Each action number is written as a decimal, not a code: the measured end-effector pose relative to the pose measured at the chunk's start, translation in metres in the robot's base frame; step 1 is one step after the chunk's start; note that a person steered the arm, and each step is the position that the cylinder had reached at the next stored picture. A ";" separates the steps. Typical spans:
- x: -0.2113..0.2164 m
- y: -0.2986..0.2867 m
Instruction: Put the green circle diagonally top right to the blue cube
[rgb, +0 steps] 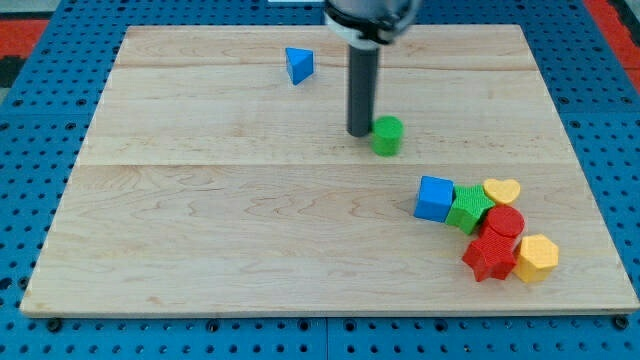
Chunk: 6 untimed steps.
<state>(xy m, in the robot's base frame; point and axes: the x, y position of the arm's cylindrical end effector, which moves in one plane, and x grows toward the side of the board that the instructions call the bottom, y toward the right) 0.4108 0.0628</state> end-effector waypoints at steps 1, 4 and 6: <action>0.031 0.039; 0.019 0.105; -0.025 0.066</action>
<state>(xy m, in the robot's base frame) 0.3855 0.1293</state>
